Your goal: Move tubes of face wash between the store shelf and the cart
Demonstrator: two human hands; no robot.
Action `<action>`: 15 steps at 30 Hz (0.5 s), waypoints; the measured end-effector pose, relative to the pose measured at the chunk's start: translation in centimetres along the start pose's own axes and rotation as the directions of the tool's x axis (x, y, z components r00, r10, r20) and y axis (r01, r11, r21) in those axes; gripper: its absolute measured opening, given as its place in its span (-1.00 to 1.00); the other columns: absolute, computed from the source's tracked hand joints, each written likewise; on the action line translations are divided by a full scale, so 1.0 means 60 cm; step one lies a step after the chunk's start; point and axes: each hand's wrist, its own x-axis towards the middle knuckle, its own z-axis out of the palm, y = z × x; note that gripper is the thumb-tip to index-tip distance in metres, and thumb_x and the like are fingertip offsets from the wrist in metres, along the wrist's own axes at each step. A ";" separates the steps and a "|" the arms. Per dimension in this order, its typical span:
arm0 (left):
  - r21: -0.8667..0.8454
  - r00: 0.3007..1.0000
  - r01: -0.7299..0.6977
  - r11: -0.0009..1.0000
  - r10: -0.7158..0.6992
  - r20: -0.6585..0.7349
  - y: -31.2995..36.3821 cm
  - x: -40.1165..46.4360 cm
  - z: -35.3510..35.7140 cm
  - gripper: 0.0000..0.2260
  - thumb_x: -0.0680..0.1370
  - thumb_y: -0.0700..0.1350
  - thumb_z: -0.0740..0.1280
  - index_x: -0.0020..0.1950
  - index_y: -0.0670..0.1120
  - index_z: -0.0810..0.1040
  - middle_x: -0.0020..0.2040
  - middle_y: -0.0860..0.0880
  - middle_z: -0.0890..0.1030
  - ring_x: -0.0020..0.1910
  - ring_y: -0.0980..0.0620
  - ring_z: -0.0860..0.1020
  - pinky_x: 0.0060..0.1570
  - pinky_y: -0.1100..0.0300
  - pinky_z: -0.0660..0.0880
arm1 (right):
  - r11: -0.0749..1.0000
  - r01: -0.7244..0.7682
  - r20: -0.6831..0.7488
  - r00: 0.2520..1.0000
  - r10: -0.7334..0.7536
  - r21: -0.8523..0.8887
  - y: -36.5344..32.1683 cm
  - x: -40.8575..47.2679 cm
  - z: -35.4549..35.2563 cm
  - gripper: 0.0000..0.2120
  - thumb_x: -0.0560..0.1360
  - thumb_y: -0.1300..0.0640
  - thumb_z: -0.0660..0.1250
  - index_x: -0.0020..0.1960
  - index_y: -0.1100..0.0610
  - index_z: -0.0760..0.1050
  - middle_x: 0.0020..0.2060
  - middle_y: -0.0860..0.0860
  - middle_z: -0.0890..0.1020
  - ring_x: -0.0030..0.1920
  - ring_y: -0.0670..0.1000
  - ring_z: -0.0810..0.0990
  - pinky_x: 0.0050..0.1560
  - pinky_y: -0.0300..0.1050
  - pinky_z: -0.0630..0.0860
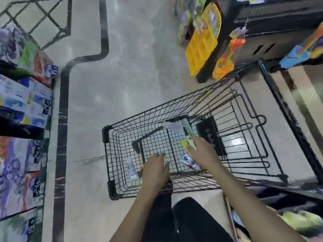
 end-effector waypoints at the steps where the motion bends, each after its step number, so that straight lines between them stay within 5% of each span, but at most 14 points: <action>1: 0.016 1.000 -0.013 1.000 0.012 0.028 -0.002 0.034 0.000 -0.57 0.70 0.07 0.21 0.54 -0.06 0.36 0.42 -0.10 0.50 0.37 -0.11 0.47 0.34 -0.05 0.42 | 1.000 -0.027 0.009 1.000 0.026 0.015 0.001 0.029 0.005 -0.55 0.64 -0.10 0.29 0.48 0.01 0.42 0.38 0.06 0.54 0.19 0.09 0.61 0.21 0.13 0.59; 6: 0.091 0.992 -0.050 0.995 0.039 0.122 -0.015 0.207 0.035 -0.57 0.68 0.03 0.25 0.52 -0.09 0.38 0.40 -0.15 0.53 0.35 -0.15 0.49 0.37 -0.13 0.45 | 0.976 -0.190 0.054 0.981 0.185 0.105 0.023 0.174 0.041 -0.54 0.64 -0.04 0.31 0.50 0.06 0.42 0.31 0.09 0.60 0.08 0.13 0.66 0.10 0.03 0.59; 9: 0.156 0.978 -0.130 0.979 0.101 0.181 -0.020 0.308 0.069 -0.58 0.66 -0.04 0.28 0.51 -0.11 0.39 0.37 -0.16 0.53 0.31 -0.18 0.50 0.31 -0.12 0.48 | 0.877 -0.340 0.092 0.940 0.329 0.340 0.053 0.263 0.077 -0.67 0.61 0.03 0.34 0.34 0.09 0.53 0.07 0.06 0.65 -0.02 0.10 0.64 0.02 0.00 0.57; 12: 0.201 0.964 -0.194 0.960 0.150 0.218 -0.030 0.407 0.121 -0.54 0.62 -0.12 0.32 0.51 -0.14 0.37 0.39 -0.20 0.50 0.36 -0.23 0.46 0.36 -0.14 0.44 | 0.534 -0.534 0.238 0.817 0.526 0.655 0.076 0.352 0.117 -0.80 0.61 0.06 0.35 0.19 0.13 0.57 -0.04 0.10 0.62 -0.22 0.02 0.56 -0.21 -0.06 0.49; 15: 0.258 0.942 -0.304 0.917 0.249 0.226 -0.054 0.495 0.185 -0.53 0.50 -0.24 0.40 0.40 -0.21 0.45 0.28 -0.24 0.55 0.27 -0.29 0.50 0.27 -0.14 0.46 | 0.209 -0.591 0.383 0.712 0.589 0.779 0.102 0.428 0.157 -0.71 0.62 -0.09 0.36 0.19 0.11 0.52 0.00 0.13 0.63 -0.05 0.10 0.66 -0.13 0.05 0.67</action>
